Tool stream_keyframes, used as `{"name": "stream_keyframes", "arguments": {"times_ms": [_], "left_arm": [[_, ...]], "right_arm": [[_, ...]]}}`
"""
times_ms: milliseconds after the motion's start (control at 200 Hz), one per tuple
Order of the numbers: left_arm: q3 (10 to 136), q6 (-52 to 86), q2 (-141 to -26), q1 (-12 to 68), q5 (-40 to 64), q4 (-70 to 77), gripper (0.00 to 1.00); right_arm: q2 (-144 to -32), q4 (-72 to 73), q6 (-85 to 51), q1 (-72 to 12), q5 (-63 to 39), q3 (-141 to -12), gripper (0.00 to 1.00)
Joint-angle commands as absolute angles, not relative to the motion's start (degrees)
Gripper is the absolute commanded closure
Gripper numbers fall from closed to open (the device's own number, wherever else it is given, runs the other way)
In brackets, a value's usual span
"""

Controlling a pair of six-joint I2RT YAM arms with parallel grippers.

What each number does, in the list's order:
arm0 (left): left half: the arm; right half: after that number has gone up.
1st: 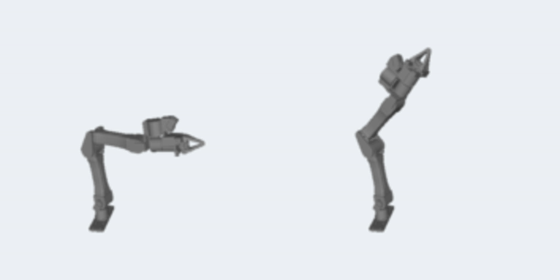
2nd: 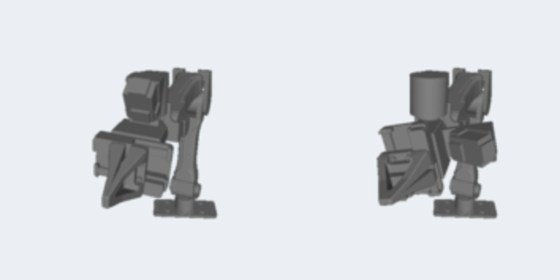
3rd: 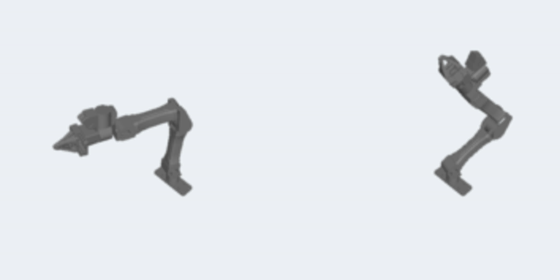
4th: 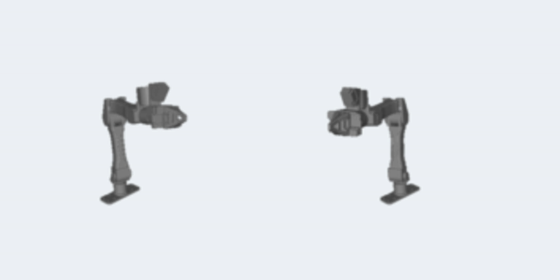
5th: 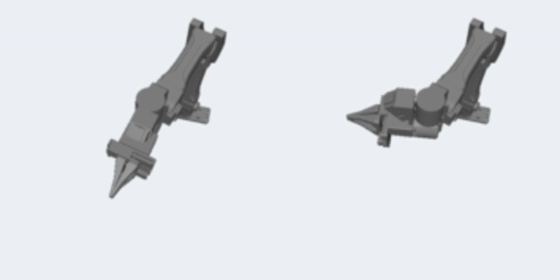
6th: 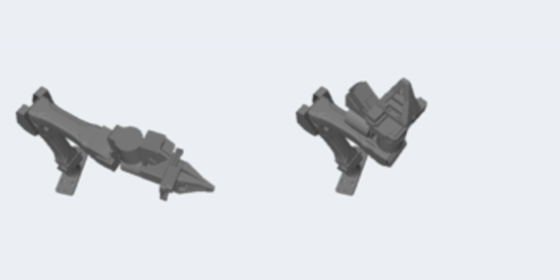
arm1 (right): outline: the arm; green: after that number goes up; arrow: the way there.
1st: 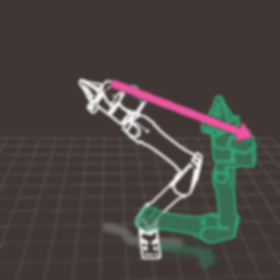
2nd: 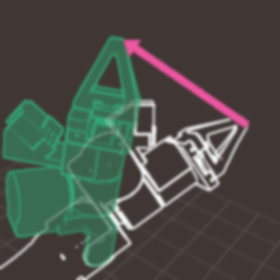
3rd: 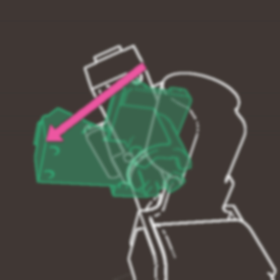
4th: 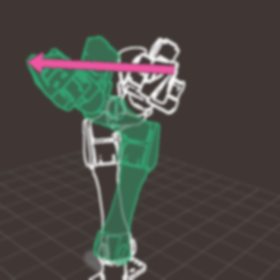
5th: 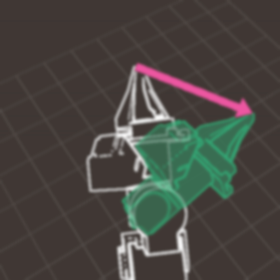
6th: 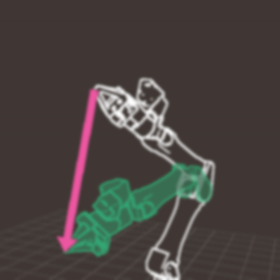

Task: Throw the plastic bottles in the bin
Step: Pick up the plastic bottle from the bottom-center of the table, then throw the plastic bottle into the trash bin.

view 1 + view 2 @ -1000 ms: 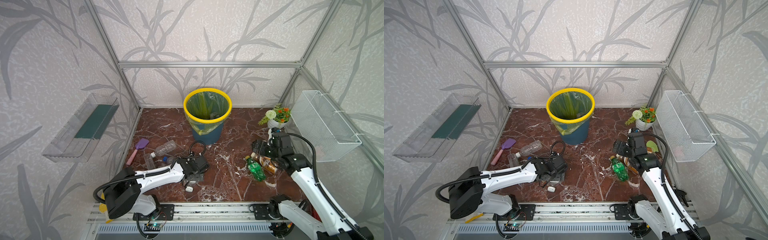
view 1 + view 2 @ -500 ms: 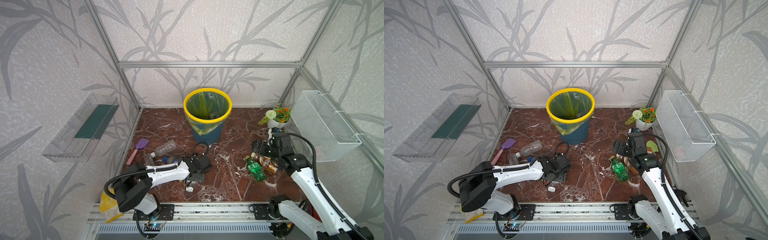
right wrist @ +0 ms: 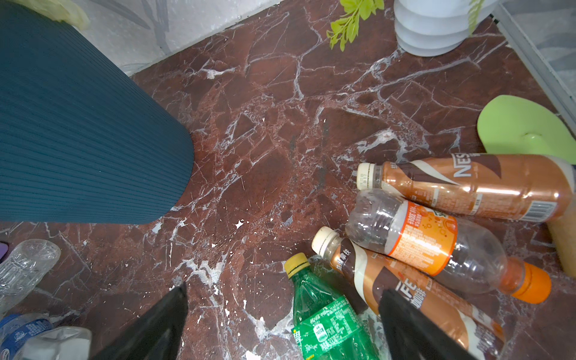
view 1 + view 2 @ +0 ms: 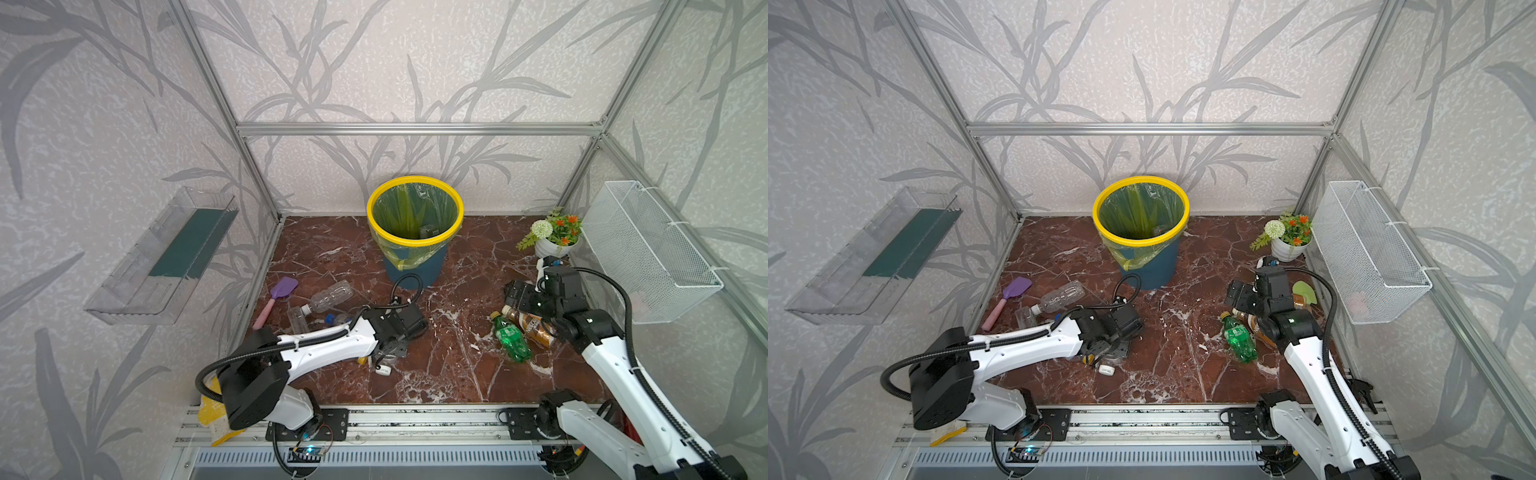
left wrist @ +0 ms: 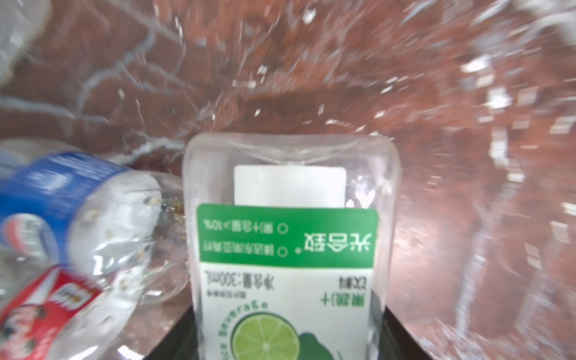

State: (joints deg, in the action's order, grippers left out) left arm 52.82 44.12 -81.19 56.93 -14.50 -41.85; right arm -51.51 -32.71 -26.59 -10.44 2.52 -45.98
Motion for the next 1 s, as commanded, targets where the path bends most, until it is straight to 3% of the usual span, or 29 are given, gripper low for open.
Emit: {"name": "stream_keyframes", "arguments": {"times_ms": [0,155,295,445,530,615,670,710,845,995], "left_arm": [[56.73,39.46,-71.12,59.14,-20.62,-47.64,0.45],[61.84,29.78,-53.73,59.76,-23.24,-49.28,0.44],[69.56,14.40,-46.10,59.80,-24.67,-36.87,0.44],[86.61,-6.44,-60.48,58.68,-27.08,-25.64,0.37],[95.93,-4.95,-71.71,47.10,-15.21,-20.43,0.34],[107.80,-0.59,-83.38,41.57,-8.68,-23.34,0.22],[114.91,-0.29,-90.19,41.57,-10.22,-26.99,0.02],[119.26,-0.26,-93.38,41.51,-11.99,-30.26,0.01],[125.58,-0.26,-96.39,39.15,-15.77,-34.53,0.01],[119.78,-2.59,-87.19,39.03,-15.97,-33.83,0.01]], "right_arm": [[-50.63,-32.08,-26.81,-10.31,3.08,-45.33,0.04],[-50.34,-31.22,-26.81,-10.37,2.69,-45.22,0.04],[-50.78,-29.59,-27.28,-10.46,2.27,-45.27,0.04],[-51.37,-28.05,-28.79,-10.55,-0.11,-47.17,0.04],[-51.08,-26.49,-30.34,-10.97,-0.91,-47.45,0.05],[-50.36,-26.74,-31.43,-11.23,-1.19,-48.46,0.05],[-48.86,-26.90,-31.90,-11.30,-1.10,-48.60,0.05],[-47.73,-27.14,-31.99,-11.25,-1.06,-48.44,0.05],[-46.43,-30.25,-29.67,-11.29,-0.49,-48.71,0.05],[-46.87,-33.81,-26.41,-11.25,1.50,-48.82,0.04]]}}
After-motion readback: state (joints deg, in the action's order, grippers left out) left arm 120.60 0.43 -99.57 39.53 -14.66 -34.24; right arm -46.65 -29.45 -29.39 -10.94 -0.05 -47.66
